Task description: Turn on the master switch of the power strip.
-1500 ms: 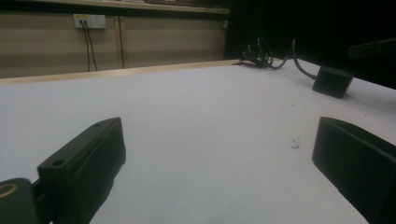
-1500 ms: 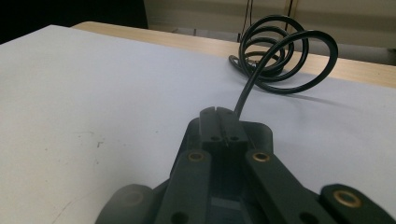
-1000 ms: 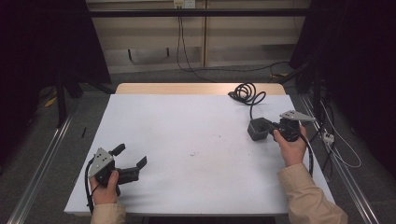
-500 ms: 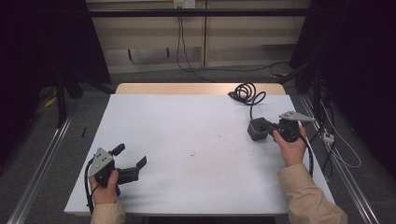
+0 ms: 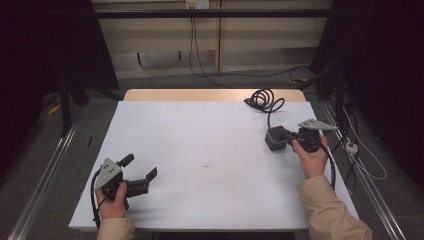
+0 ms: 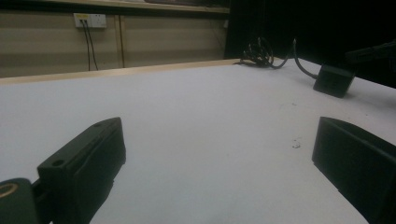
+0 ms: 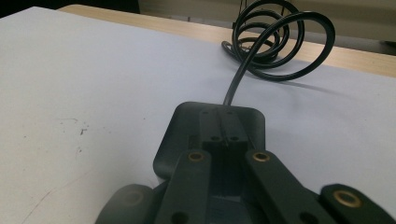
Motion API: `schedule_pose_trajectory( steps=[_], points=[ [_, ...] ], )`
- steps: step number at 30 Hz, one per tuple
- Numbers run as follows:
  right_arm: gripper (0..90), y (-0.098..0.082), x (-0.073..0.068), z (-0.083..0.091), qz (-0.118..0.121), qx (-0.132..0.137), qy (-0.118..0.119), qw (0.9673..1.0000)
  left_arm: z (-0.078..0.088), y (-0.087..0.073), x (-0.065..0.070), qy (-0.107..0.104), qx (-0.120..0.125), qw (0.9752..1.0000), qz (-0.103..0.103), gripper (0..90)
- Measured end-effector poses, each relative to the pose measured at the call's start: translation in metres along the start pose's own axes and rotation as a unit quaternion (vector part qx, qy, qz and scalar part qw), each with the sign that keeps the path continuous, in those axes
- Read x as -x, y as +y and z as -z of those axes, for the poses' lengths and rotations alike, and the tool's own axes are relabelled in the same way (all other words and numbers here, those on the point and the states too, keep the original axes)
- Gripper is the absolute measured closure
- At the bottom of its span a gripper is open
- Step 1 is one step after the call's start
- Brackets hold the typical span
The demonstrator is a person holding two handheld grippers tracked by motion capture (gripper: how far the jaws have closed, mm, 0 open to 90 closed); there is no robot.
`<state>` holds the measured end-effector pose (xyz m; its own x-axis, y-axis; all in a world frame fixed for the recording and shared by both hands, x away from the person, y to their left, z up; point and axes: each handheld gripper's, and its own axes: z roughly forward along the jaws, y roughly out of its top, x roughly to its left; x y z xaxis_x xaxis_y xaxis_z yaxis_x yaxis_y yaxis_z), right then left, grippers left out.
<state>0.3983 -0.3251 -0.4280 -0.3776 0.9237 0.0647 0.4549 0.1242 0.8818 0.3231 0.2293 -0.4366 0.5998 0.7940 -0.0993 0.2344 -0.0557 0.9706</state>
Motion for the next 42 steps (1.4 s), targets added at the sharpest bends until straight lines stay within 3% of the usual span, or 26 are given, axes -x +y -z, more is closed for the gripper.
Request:
schedule_pose_trajectory(
  steps=[26, 34, 39, 42],
  points=[
    [90.0, -0.0027, -0.0059, -0.0016, 0.020, 0.002, -0.015, 0.9997, -0.0005, -0.0012, -0.0017, 0.002, -0.007, 1.0000, -0.002, 2.4],
    [90.0, -0.0032, -0.0041, -0.0023, 0.008, 0.001, -0.010, 0.9999, -0.0004, -0.0005, -0.0009, 0.000, -0.003, 1.0000, 0.001, 2.4],
    [90.0, -0.0035, -0.0055, -0.0031, 0.019, 0.003, -0.015, 0.9997, 0.0019, -0.0006, -0.0016, 0.000, 0.009, 0.9998, 0.018, 2.4],
    [90.0, -0.0036, -0.0045, -0.0030, 0.013, 0.002, -0.010, 0.9999, 0.0028, -0.0002, -0.0017, 0.000, 0.009, 0.9998, 0.015, 2.4]
  ],
)
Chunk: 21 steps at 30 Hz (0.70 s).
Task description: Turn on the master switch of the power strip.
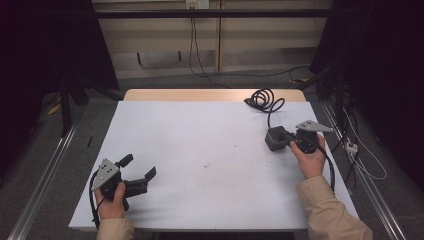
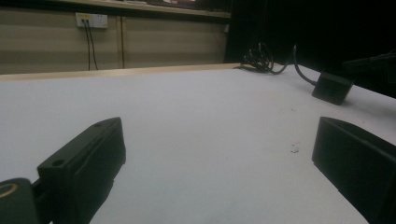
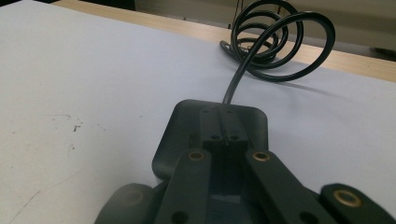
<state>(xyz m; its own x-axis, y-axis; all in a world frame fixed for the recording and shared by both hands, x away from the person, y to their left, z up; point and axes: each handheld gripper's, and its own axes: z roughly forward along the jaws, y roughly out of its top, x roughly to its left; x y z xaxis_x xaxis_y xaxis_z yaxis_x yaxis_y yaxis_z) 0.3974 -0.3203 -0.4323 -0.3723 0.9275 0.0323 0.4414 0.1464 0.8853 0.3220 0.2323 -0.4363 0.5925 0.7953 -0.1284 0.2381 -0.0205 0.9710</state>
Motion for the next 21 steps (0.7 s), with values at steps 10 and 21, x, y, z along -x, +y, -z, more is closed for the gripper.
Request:
schedule_pose_trajectory(
  steps=[10, 21],
  points=[
    [90.0, 0.0004, -0.0020, -0.0007, 0.011, -0.002, -0.008, 0.9999, 0.0004, -0.0003, 0.0007, 0.002, 0.000, 1.0000, -0.002, 2.4],
    [90.0, -0.0004, -0.0015, -0.0001, 0.009, 0.001, -0.005, 0.9999, 0.0000, -0.0013, 0.0005, 0.003, -0.004, 1.0000, -0.001, 2.4]
  ],
)
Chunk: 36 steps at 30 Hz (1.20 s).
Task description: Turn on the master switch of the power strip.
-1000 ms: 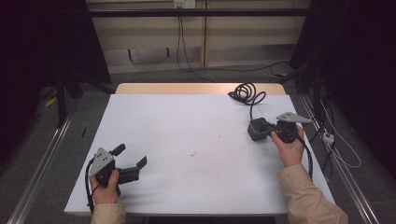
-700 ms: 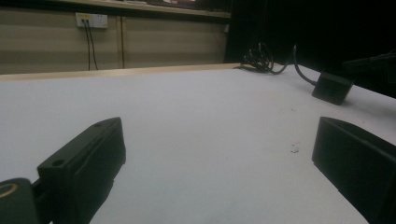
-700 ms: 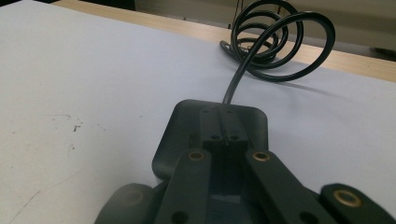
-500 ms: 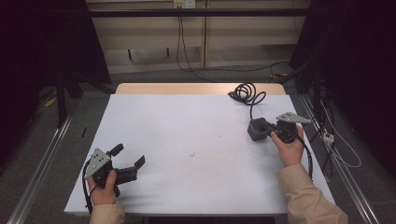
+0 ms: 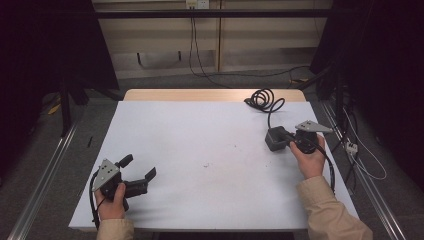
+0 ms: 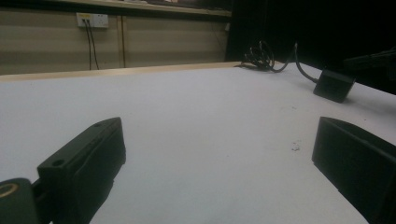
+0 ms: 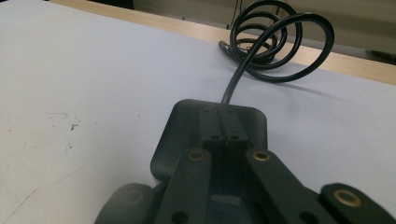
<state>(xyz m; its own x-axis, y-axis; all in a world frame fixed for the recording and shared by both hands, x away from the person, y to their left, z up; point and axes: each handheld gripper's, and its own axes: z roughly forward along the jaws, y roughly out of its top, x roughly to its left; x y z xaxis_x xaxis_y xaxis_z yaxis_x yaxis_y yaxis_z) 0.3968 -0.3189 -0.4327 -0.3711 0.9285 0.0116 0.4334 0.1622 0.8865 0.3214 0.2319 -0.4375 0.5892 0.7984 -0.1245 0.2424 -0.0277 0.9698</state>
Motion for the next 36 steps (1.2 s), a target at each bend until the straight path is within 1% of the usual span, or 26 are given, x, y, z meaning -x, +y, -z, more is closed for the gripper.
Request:
schedule_pose_trajectory(
  steps=[3, 7, 10, 15, 16, 18, 19, 20, 21, 23, 24, 25, 27, 28, 30, 31, 32, 33, 35, 36],
  points=[
    [90.0, 0.0000, -0.0004, 0.0002, 0.001, -0.001, -0.001, 1.0000, 0.0004, 0.0002, 0.0001, 0.000, 0.002, 1.0000, -0.001, 2.5],
    [90.0, 0.0000, -0.0020, 0.0005, 0.011, -0.001, -0.006, 0.9999, 0.0009, 0.0003, -0.0004, 0.001, 0.001, 1.0000, -0.002, 2.4],
    [90.0, -0.0006, -0.0031, 0.0008, 0.010, 0.001, -0.009, 0.9999, 0.0008, 0.0005, -0.0003, 0.001, 0.002, 1.0000, -0.003, 2.4],
    [90.0, -0.0023, -0.0014, 0.0009, 0.002, 0.006, -0.004, 1.0000, 0.0013, 0.0002, 0.0000, 0.001, 0.001, 1.0000, -0.002, 2.4],
    [90.0, -0.0022, -0.0018, 0.0006, 0.001, -0.004, 0.002, 1.0000, 0.0017, 0.0001, -0.0003, 0.000, 0.001, 1.0000, -0.002, 2.4],
    [90.0, -0.0030, -0.0018, 0.0006, -0.002, 0.000, 0.006, 1.0000, 0.0025, 0.0002, -0.0007, 0.002, 0.000, 1.0000, -0.004, 2.4],
    [90.0, -0.0033, -0.0023, 0.0009, 0.002, 0.001, 0.004, 1.0000, 0.0029, 0.0002, -0.0007, 0.003, 0.002, 1.0000, 0.000, 2.4],
    [90.0, -0.0015, -0.0039, 0.0003, 0.015, -0.004, -0.001, 0.9999, 0.0031, 0.0001, -0.0009, 0.002, 0.003, 1.0000, 0.001, 2.4],
    [90.0, 0.0003, -0.0045, -0.0001, 0.021, -0.010, -0.004, 0.9997, 0.0034, -0.0001, -0.0010, 0.003, 0.001, 1.0000, -0.002, 2.4],
    [90.0, -0.0013, -0.0015, 0.0002, 0.000, -0.004, 0.005, 1.0000, 0.0032, -0.0002, -0.0004, 0.002, 0.001, 1.0000, -0.001, 2.4],
    [90.0, -0.0025, -0.0006, 0.0005, -0.006, 0.000, 0.008, 0.9999, 0.0029, 0.0000, 0.0000, 0.002, 0.002, 1.0000, -0.001, 2.4],
    [90.0, -0.0023, -0.0010, 0.0009, -0.005, -0.002, 0.008, 1.0000, 0.0026, 0.0002, -0.0002, 0.002, 0.002, 1.0000, -0.003, 2.4],
    [90.0, -0.0009, -0.0036, 0.0000, 0.012, -0.003, 0.000, 0.9999, 0.0019, 0.0000, -0.0002, 0.001, -0.001, 1.0000, -0.002, 2.4],
    [90.0, -0.0010, -0.0043, -0.0003, 0.014, -0.002, -0.003, 0.9999, 0.0016, 0.0000, -0.0002, 0.001, -0.001, 1.0000, -0.002, 2.5],
    [90.0, -0.0005, -0.0039, -0.0002, 0.004, -0.002, -0.002, 1.0000, 0.0013, 0.0001, -0.0003, 0.000, -0.002, 1.0000, -0.004, 2.4],
    [86.1, -0.0010, -0.0038, -0.0002, -0.003, 0.005, 0.005, 1.0000, 0.0010, 0.0000, -0.0002, 0.000, -0.002, 1.0000, -0.003, 2.4],
    [79.4, -0.0012, -0.0040, -0.0004, -0.007, 0.006, 0.009, 0.9999, 0.0007, 0.0000, -0.0001, -0.001, -0.002, 1.0000, -0.002, 2.4],
    [75.8, -0.0007, -0.0046, 0.0001, -0.003, 0.004, 0.006, 1.0000, 0.0003, 0.0002, 0.0001, -0.001, -0.001, 1.0000, -0.002, 2.4],
    [72.3, 0.0005, -0.0070, 0.0016, 0.012, 0.004, 0.005, 0.9999, -0.0006, 0.0005, -0.0001, -0.001, 0.000, 1.0000, -0.002, 2.4],
    [69.1, 0.0008, -0.0080, 0.0024, 0.012, 0.005, 0.010, 0.9999, -0.0007, 0.0006, 0.0001, -0.001, 0.000, 1.0000, -0.002, 2.4]
  ],
)
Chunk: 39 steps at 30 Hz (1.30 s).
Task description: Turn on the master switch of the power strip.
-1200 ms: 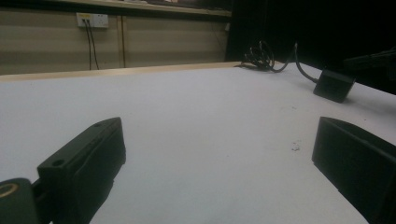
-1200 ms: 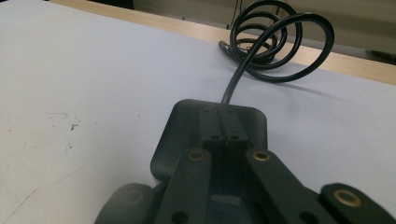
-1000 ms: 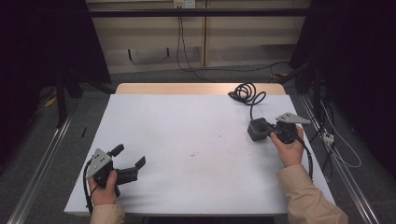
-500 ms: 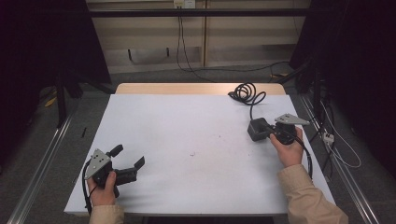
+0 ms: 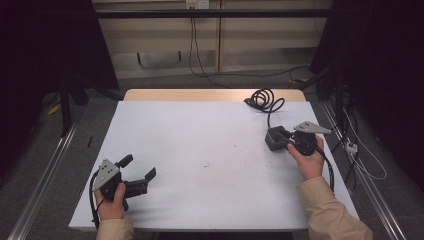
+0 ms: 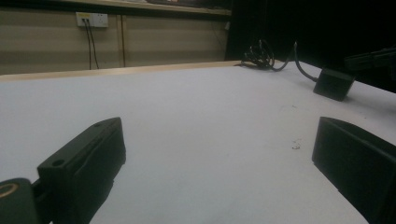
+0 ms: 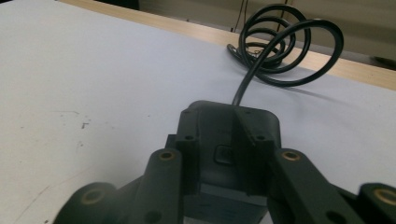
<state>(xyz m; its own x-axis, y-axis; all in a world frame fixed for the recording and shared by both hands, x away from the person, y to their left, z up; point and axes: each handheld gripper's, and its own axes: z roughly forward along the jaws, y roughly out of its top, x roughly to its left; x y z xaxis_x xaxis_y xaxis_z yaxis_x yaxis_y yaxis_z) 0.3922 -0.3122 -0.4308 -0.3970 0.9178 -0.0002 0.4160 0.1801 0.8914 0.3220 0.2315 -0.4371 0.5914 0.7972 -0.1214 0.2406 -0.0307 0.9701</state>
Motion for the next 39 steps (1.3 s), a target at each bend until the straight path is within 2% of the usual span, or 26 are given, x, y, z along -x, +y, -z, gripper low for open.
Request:
schedule_pose_trajectory(
  steps=[5, 9, 10, 13, 16, 18, 20, 39],
  points=[
    [54.1, 0.000, -0.002, 0.006, -0.011, 0.008, 0.013, 0.9998, -0.001, 0.001, 0.001, -0.003, 0.002, 1.0000, 0.000, 2.4],
    [45.3, -0.001, -0.004, 0.011, -0.018, 0.012, 0.034, 0.9992, -0.003, 0.002, 0.001, -0.005, 0.003, 1.0000, 0.001, 2.4],
    [37.9, -0.003, -0.005, 0.012, -0.023, 0.005, 0.047, 0.9986, -0.003, 0.002, 0.001, -0.004, 0.004, 1.0000, 0.001, 2.4],
    [34.7, -0.007, -0.007, 0.014, -0.029, 0.001, 0.057, 0.9979, -0.004, 0.002, 0.000, -0.004, 0.005, 1.0000, 0.003, 2.4],
    [25.5, -0.014, -0.012, 0.018, -0.026, -0.001, 0.058, 0.9980, -0.006, 0.002, 0.000, -0.005, 0.003, 1.0000, 0.003, 2.4],
    [21.3, -0.017, -0.014, 0.022, -0.035, 0.002, 0.069, 0.9970, -0.007, 0.002, 0.001, -0.006, 0.003, 1.0000, 0.003, 2.4],
    [18.9, -0.019, -0.016, 0.025, -0.037, 0.000, 0.080, 0.9962, -0.008, 0.002, 0.001, -0.008, 0.001, 1.0000, 0.001, 2.4],
    [14.5, -0.034, -0.038, 0.049, -0.016, 0.009, 0.093, 0.9955, -0.008, 0.003, 0.000, -0.005, 0.000, 1.0000, 0.001, 2.4]
  ],
)
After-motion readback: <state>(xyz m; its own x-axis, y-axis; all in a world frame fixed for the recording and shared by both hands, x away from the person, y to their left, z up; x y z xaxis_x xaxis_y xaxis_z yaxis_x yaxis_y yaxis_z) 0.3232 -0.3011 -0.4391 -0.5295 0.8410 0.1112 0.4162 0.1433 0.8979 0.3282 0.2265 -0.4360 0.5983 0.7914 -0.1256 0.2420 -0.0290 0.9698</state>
